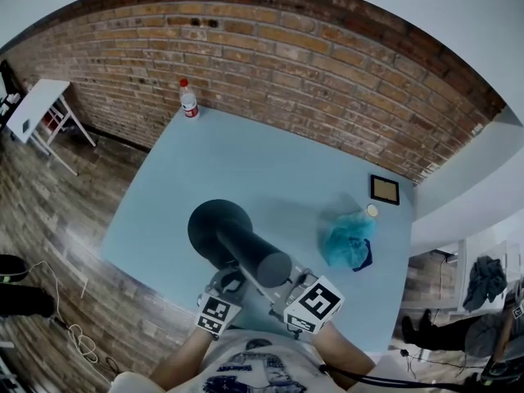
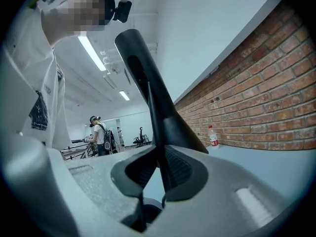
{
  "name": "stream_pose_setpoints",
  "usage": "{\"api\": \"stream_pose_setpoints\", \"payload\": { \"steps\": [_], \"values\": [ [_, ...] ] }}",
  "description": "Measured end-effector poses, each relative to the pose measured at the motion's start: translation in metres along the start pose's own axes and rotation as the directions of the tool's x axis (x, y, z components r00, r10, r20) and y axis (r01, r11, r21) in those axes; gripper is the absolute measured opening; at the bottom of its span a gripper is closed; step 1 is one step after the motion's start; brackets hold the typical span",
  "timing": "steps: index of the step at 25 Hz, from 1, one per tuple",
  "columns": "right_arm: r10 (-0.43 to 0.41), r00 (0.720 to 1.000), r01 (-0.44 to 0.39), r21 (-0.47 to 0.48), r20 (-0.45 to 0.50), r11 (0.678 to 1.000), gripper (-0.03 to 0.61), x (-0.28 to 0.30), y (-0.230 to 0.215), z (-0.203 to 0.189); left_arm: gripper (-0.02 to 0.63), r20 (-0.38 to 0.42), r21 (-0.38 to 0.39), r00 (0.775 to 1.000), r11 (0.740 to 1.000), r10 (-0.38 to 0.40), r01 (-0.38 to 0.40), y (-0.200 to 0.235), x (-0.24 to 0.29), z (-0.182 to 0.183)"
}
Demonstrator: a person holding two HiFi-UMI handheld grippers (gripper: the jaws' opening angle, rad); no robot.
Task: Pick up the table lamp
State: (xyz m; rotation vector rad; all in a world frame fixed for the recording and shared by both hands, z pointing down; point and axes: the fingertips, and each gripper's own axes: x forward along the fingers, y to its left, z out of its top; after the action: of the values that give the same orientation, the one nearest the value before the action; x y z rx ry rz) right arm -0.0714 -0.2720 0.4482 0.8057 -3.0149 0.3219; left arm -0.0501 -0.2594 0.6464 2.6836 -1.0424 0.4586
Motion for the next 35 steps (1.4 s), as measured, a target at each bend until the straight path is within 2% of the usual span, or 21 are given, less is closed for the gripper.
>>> {"api": "stream_pose_setpoints", "payload": {
  "steps": [22,35],
  "values": [
    [-0.022,0.999,0.024,-0.048,0.048,0.999,0.043,-0.018,0.002,0.036,0.040,0.032,0.048,0.999,0.999,0.004,-0.005,-0.004,-0.003,0.038],
    [-0.042,0.995,0.050,-0.088,0.086,0.995,0.041,-0.042,0.001,0.059,0.038,0.040,0.091,0.999,0.995,-0.031,0.027,-0.024,0.004,0.064]
  ]
}}
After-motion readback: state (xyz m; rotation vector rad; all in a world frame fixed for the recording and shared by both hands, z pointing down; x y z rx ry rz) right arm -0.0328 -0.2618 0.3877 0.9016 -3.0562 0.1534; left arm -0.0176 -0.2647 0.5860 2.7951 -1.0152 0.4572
